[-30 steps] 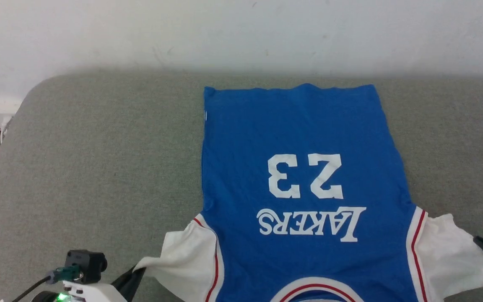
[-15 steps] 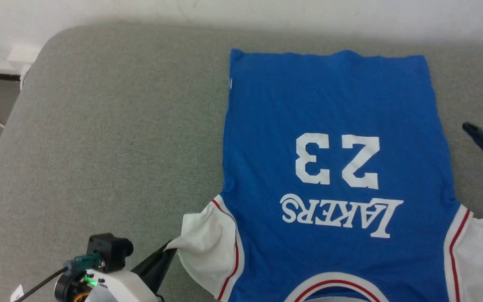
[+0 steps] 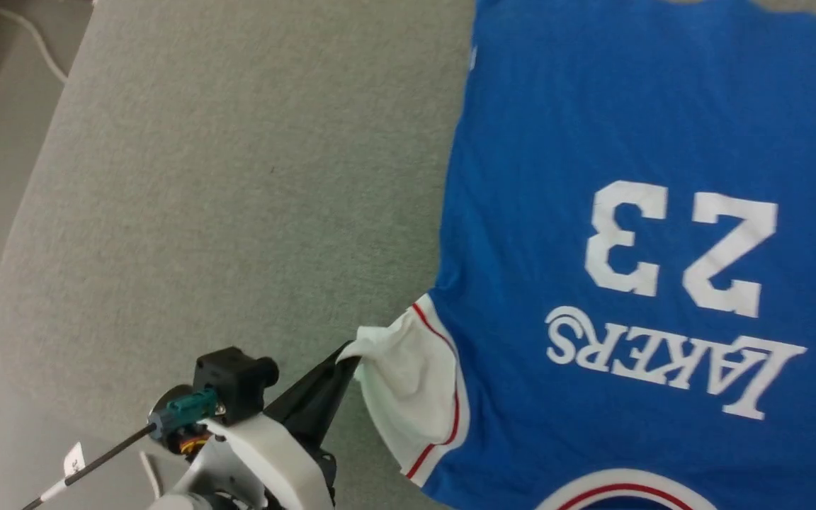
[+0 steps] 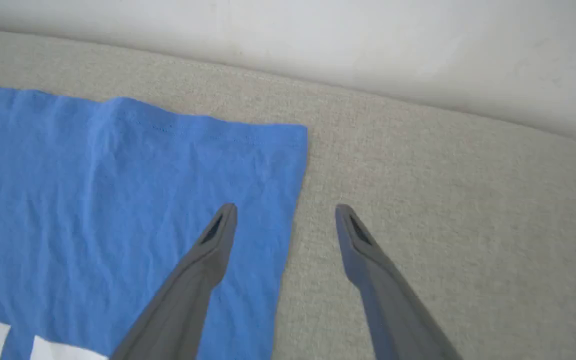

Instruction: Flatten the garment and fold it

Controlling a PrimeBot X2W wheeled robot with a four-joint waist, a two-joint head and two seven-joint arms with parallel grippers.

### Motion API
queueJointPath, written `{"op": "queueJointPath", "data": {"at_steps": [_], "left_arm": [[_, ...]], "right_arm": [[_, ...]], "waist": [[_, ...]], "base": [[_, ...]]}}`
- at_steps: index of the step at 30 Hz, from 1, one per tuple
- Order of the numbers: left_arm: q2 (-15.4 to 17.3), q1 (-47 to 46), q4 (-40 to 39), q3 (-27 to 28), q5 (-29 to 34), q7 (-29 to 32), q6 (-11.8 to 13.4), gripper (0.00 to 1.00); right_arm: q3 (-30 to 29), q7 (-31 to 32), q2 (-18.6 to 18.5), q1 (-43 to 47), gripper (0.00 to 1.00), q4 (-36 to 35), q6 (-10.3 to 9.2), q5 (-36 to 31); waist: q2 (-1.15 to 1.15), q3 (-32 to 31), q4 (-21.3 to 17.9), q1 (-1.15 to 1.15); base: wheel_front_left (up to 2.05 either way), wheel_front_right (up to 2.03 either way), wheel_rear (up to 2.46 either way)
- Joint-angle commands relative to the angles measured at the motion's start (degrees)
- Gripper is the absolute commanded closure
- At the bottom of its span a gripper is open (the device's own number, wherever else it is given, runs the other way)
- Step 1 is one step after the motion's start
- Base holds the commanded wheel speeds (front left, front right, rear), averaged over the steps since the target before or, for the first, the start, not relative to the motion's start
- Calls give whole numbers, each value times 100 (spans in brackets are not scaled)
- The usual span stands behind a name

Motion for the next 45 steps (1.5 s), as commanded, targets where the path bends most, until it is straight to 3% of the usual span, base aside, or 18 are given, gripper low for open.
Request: {"op": "queueJointPath", "data": {"at_steps": [1,5,18,19,20,21,30,39,45], "left_arm": [[-90,-123,3,-47,44,-97,-31,100],[-202,-223,-56,-141,141,-224,-35,100],[-287,-264,-179,-262,227,-310,14,100],[-290,-260,-171,-266,223,-312,19,100],[-290,-258,-162,-270,221,-312,22,100],[-288,-257,-153,-273,221,-310,25,100],[-261,-232,-34,-254,158,-321,49,100],[-59,-85,97,-67,78,-236,179,100],[58,190,99,41,-22,-139,333,100]], "right_arm": [[-63,11,18,-311,0,201,-4,-124],[-70,-65,-46,-684,0,674,-4,-533],[103,-362,-102,-1018,0,1503,-4,-770],[139,-331,-113,-1006,52,1557,-4,-767],[179,-309,-131,-996,96,1593,-4,-766],[212,-299,-157,-989,100,1621,-4,-763],[416,-390,-166,-763,100,1836,-4,-596],[720,-237,-3,20,100,2043,-4,-270],[1043,-108,-20,969,100,1569,-4,290]], "waist": [[0,631,578,-1],[0,760,680,-1],[0,938,806,-1],[0,930,803,-1],[0,920,798,-1],[0,907,792,-1],[0,484,555,-1],[0,-503,-122,-1],[0,-1123,-603,-1]], "base": [[0,0,0],[0,0,0],[0,0,0],[0,0,0],[0,0,0],[0,0,0],[0,0,0],[0,0,0],[0,0,0]]}}
